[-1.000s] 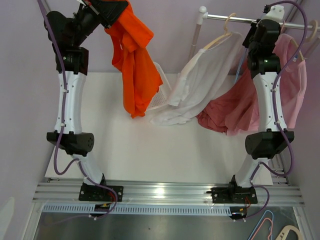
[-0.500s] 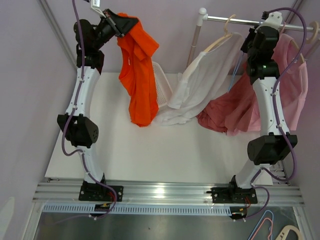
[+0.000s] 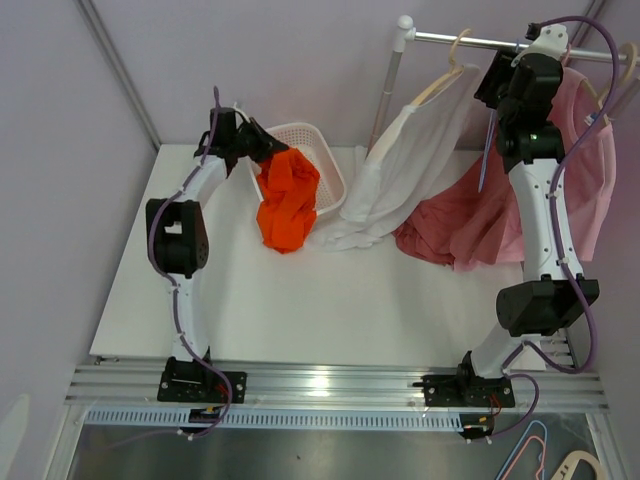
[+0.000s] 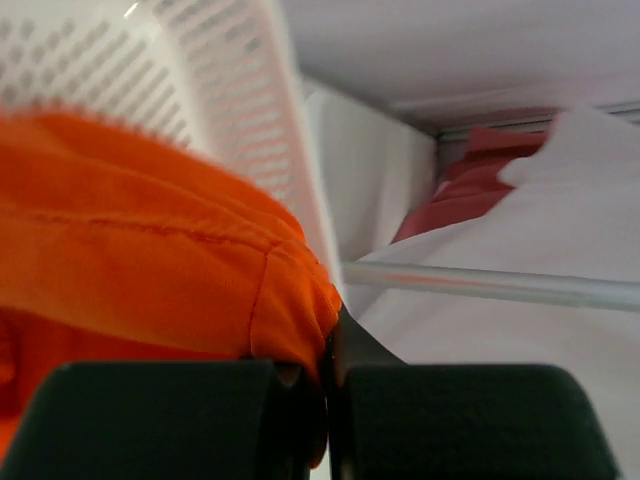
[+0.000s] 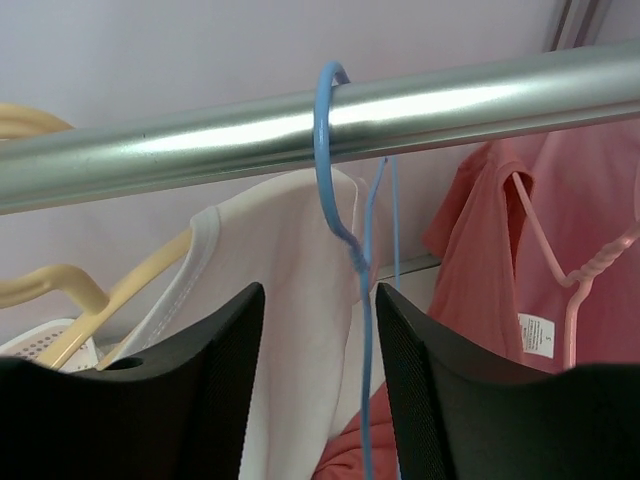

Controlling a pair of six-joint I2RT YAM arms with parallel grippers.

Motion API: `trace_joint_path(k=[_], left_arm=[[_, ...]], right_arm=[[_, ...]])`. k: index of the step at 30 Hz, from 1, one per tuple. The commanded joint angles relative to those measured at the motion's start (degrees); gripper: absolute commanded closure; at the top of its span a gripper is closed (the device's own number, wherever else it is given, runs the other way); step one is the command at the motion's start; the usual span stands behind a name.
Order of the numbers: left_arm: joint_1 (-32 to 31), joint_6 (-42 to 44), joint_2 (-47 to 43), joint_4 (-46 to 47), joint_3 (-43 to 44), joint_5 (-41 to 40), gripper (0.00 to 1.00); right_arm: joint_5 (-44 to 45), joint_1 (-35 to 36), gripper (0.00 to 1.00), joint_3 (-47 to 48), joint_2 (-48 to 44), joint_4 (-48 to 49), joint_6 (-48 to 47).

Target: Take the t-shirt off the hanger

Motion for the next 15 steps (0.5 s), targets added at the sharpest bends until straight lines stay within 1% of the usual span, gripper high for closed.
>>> trace_joint_path(k=[1,3,4,5,6,7,8,9,10,11,12,14,15], left_arm=[[0.1,-1.5,1.0,-4.5,-0.3,0.4,0.99],[-0.1,-0.5,2.3,-7.7,0.3,-0.2,0.99],[-0.6,-0.1,2.4,-8.7,-0.1,-0.3,0.99],[-0.8,0.4,2.6,-9.8,-0.2,-1.1,0.99],[-1.2,1.3,2.7,-10.7,-0.5,-1.7,0.98],[-1.8,1.8,2.8,-12.1,-0.8,-2.3,0.92],[-2.1,2.2,3.2,-12.6,-0.7,-2.7,0.74],[-2.3,2.3,3.6,-12.9,-0.5,-2.4,0.65],[-2.8,2.3,4.1,-13.2,-0.4,-1.8,0.53],[-2.8,2.2,4.4,-13.6,-0.3,-1.2,0.31],[-2.9,2.1,4.5,-13.7,-0.2,0.0,0.19],[-3.4,3.7,3.6,-14.7,-0.1,-0.1,0.01],[-3.6,4.7,2.7,-14.8,-0.6,-1.4,0.01]], right_arm=[[-0.7,0.4,0.45,1.5,-3.6,0.0,0.4],[-0.7,1.1,0.37,2.3,-4.5,-0.9,0.6],[1.6,2.3,0.28,3.2,-4.7,-1.5,0.5],[4.2,3.8,0.21,4.9,-4.2,-4.3,-0.9],[6.9,5.8,0.20,6.8,-3.6,-6.0,-2.1],[9.0,9.1,0.20,10.6,-2.9,-7.5,-2.7],[9.6,10.3,0.20,12.4,-1.6,-10.3,-2.5],[8.5,11.0,0.20,14.1,-1.0,-11.6,-1.8],[7.6,11.7,0.21,15.6,-0.2,-12.6,-0.7],[5.5,11.7,0.23,18.0,0.5,-14.1,0.4],[4.5,11.7,0.23,19.0,1.9,-14.6,1.7],[4.2,12.1,0.24,21.6,3.4,-15.8,2.5],[4.3,12.3,0.25,22.1,4.0,-15.9,2.4]])
